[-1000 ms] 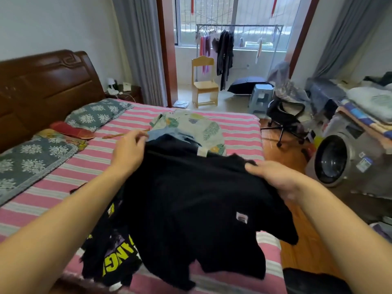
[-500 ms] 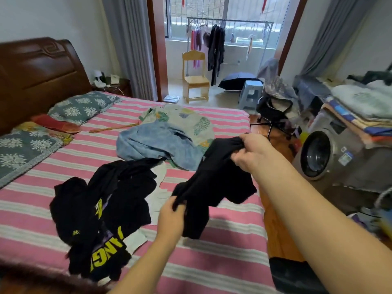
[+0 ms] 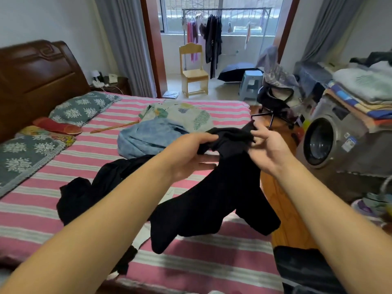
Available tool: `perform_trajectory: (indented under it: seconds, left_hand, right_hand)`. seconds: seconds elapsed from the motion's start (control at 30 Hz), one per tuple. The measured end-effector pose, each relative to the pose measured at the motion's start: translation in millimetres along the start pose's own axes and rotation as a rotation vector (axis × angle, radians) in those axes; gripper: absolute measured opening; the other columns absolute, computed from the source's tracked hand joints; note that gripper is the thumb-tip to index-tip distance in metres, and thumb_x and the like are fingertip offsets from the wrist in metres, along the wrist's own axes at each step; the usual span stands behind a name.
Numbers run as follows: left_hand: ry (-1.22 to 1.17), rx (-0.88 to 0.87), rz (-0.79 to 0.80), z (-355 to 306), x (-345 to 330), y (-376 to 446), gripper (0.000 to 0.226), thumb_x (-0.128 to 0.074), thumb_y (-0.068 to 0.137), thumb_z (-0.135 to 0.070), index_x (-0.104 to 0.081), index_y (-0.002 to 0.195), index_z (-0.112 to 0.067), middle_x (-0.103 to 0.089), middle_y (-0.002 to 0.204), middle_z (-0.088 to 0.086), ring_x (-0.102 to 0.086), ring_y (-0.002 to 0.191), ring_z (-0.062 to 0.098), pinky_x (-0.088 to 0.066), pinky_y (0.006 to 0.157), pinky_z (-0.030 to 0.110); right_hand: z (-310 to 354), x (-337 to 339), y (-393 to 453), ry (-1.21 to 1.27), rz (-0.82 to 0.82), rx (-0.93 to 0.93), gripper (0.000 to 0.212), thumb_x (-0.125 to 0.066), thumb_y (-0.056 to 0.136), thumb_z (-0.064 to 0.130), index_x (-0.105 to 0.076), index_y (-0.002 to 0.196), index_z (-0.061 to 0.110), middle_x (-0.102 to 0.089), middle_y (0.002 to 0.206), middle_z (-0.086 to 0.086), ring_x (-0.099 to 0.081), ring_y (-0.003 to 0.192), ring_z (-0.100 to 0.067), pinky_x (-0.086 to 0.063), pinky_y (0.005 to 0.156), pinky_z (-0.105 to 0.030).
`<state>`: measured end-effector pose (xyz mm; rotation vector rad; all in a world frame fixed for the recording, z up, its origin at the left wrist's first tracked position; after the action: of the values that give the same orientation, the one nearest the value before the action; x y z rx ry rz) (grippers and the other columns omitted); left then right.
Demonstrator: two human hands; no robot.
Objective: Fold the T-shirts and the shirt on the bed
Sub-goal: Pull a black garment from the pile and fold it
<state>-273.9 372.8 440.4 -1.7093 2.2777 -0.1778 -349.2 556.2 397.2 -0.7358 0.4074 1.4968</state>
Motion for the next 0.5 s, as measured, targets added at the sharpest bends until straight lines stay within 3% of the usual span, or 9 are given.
perform_trajectory:
  seconds: [0.03,0.1,0.13,0.2,0.27,0.33,0.43,0.5]
  left_hand:
    - [-0.084,0.014,-0.027,-1,-2,7,0.026,-0.054,0.100,-0.020,-0.067,0.121,-0.012,-0.069,0.111,0.005,-0.071,0.109,0.035,-0.048,0.107,0.052]
    - [-0.170,0.033,-0.056,1,-8,18,0.025,-0.053,0.100,-0.020,-0.065,0.121,-0.014,-0.067,0.116,0.007,-0.068,0.115,0.039,-0.052,0.102,0.048]
    - [-0.169,0.038,-0.068,3,-13,21,0.024,-0.053,0.099,-0.020,-0.065,0.120,-0.014,-0.066,0.116,0.007,-0.067,0.116,0.039,-0.054,0.097,0.044]
    - [-0.122,0.038,-0.073,8,-27,22,0.029,-0.056,0.099,-0.019,-0.066,0.124,-0.007,-0.066,0.113,0.006,-0.069,0.113,0.037,-0.056,0.097,0.042]
    - [-0.035,0.031,-0.043,14,-45,18,0.027,-0.059,0.100,-0.019,-0.067,0.120,-0.003,-0.068,0.108,0.007,-0.071,0.107,0.034,-0.055,0.101,0.044]
    - [0.063,-0.014,-0.045,16,-50,18,0.023,-0.060,0.101,-0.021,-0.069,0.109,-0.002,-0.071,0.102,0.009,-0.072,0.104,0.029,-0.056,0.099,0.040]
    - [0.042,-0.062,-0.034,25,-40,19,0.032,-0.051,0.106,-0.029,-0.068,0.120,-0.006,-0.074,0.114,0.012,-0.073,0.104,0.026,-0.056,0.098,0.036]
    - [-0.109,-0.057,-0.011,44,-30,19,0.033,-0.053,0.105,-0.032,-0.063,0.128,-0.012,-0.070,0.119,0.011,-0.072,0.101,0.024,-0.053,0.099,0.040]
  right_hand:
    - [-6,2,-19,-0.112,-0.034,0.049,0.060,-0.041,0.091,-0.011,-0.041,0.145,0.016,-0.062,0.126,-0.007,-0.066,0.102,-0.018,-0.055,0.097,-0.034]
    - [-33,10,-61,-0.483,-0.152,0.151,0.072,-0.052,0.092,-0.002,-0.032,0.155,0.027,-0.045,0.147,0.003,-0.052,0.127,-0.016,-0.042,0.113,-0.037]
    - [-57,7,-79,-0.677,-0.164,0.173,0.078,-0.062,0.088,0.012,-0.029,0.156,0.032,-0.040,0.150,0.008,-0.045,0.135,-0.015,-0.040,0.114,-0.038]
    - [-95,-4,-97,-0.884,-0.132,0.172,0.078,-0.072,0.077,0.034,-0.039,0.148,0.034,-0.050,0.142,0.008,-0.052,0.129,-0.014,-0.046,0.106,-0.038]
    - [-107,-3,-92,-0.742,-0.225,0.156,0.049,-0.068,0.078,0.038,-0.058,0.125,0.034,-0.069,0.117,0.001,-0.067,0.109,-0.022,-0.056,0.089,-0.041]
    - [-103,13,-87,-0.584,-0.407,0.050,0.024,-0.056,0.083,0.039,-0.066,0.104,0.031,-0.074,0.098,-0.006,-0.071,0.093,-0.031,-0.058,0.080,-0.047]
    - [-92,26,-87,-0.558,-0.441,-0.043,0.025,-0.046,0.095,0.030,-0.069,0.099,0.020,-0.074,0.100,-0.015,-0.071,0.092,-0.036,-0.057,0.074,-0.043]
    - [-95,26,-86,-0.374,-0.391,-0.109,0.027,-0.044,0.104,0.028,-0.067,0.108,0.016,-0.075,0.103,-0.017,-0.072,0.095,-0.036,-0.059,0.082,-0.050]
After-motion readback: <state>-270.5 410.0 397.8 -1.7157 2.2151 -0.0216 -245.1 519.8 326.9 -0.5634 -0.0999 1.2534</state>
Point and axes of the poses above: each hand's wrist, its own y-axis towards the middle knuckle, its own x-axis out of the back of the hand, z = x × y, the point moved 9 cm from there along y, towards the middle knuckle
